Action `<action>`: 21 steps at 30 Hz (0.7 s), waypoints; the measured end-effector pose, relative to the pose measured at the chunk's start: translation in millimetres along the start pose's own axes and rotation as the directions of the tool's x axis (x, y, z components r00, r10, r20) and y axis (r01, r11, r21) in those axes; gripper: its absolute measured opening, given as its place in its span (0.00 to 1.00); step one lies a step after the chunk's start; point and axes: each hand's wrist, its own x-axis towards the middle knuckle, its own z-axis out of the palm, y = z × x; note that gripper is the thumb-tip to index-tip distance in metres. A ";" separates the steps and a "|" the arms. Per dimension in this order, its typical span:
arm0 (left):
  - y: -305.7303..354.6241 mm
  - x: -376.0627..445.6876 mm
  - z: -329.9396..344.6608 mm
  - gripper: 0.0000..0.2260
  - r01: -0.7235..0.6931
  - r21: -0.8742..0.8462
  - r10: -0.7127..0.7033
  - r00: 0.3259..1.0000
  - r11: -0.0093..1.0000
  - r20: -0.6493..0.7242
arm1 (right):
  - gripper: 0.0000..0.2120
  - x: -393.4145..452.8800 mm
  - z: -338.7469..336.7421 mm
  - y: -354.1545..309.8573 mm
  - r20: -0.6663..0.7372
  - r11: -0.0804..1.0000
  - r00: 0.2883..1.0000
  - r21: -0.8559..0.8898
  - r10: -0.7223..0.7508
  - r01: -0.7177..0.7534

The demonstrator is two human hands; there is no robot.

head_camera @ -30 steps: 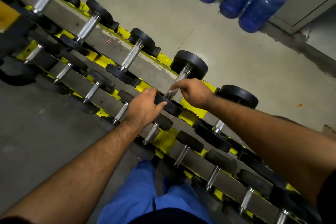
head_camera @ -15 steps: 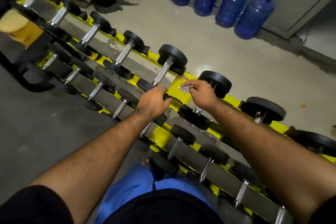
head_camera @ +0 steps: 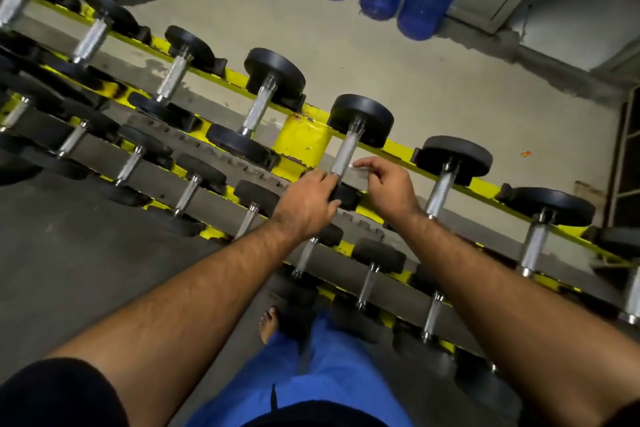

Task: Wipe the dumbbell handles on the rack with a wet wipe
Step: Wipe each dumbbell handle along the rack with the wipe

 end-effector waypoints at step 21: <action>-4.2 18.0 44.2 0.23 0.200 -0.134 -0.226 0.948 0.971 -0.224 | 0.24 127.0 37.2 83.7 0.226 0.489 0.537 -0.239 -0.812 0.839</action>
